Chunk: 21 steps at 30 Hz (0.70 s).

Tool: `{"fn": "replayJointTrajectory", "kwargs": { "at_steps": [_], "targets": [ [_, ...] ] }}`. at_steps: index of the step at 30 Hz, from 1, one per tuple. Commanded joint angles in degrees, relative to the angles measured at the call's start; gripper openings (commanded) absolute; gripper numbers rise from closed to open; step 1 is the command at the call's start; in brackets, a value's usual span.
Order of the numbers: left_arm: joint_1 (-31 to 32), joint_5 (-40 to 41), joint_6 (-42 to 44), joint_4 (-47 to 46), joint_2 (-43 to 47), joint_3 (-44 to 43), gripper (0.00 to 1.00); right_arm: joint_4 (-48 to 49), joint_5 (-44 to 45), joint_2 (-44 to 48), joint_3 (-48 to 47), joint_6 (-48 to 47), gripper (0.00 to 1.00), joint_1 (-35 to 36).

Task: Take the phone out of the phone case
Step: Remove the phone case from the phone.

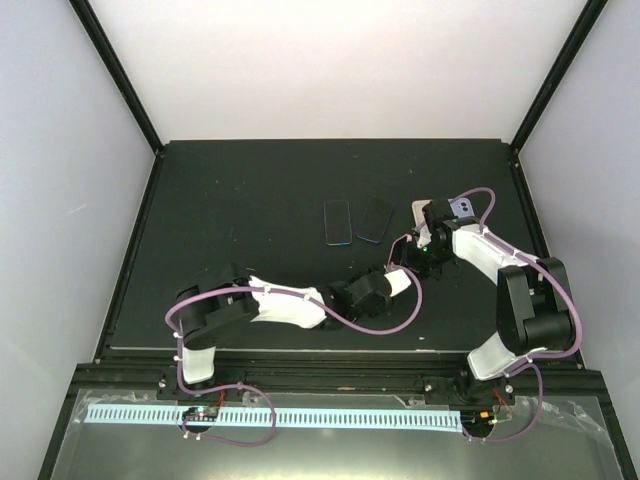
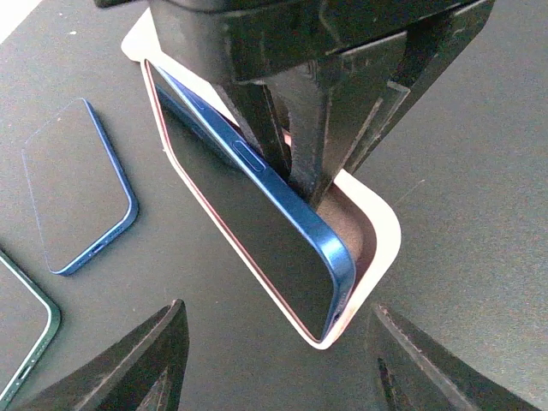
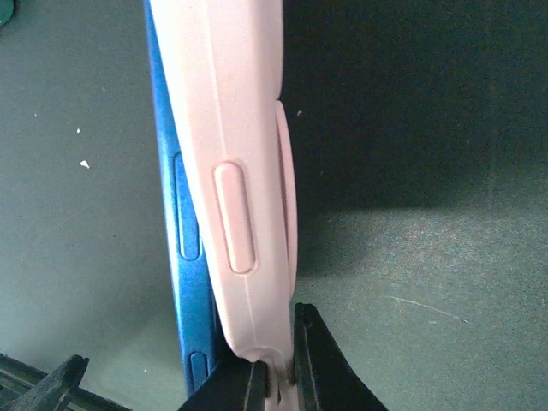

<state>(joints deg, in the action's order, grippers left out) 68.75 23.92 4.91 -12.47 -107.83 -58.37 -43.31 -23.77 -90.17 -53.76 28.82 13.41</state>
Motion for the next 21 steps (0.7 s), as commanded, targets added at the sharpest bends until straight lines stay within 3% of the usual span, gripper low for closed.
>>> {"fn": "replayJointTrajectory", "kwargs": {
  "at_steps": [1, 11, 21],
  "targets": [
    [0.1, 2.5, 3.1, -3.2, -0.9, -2.7, 0.57, 1.6, -1.7, 0.0, -0.5, -0.3, 0.01, -0.1],
    [0.1, 4.1, 5.8, -2.0, -2.4, -5.2, 0.59, 2.3, -4.6, 1.1, 0.2, 0.2, 0.01, -0.1],
    [0.1, 9.9, 7.6, -0.2, -3.3, -4.9, 0.54, 3.0, -7.9, 4.1, 1.5, 0.7, 0.01, -0.1]
  ]
}}
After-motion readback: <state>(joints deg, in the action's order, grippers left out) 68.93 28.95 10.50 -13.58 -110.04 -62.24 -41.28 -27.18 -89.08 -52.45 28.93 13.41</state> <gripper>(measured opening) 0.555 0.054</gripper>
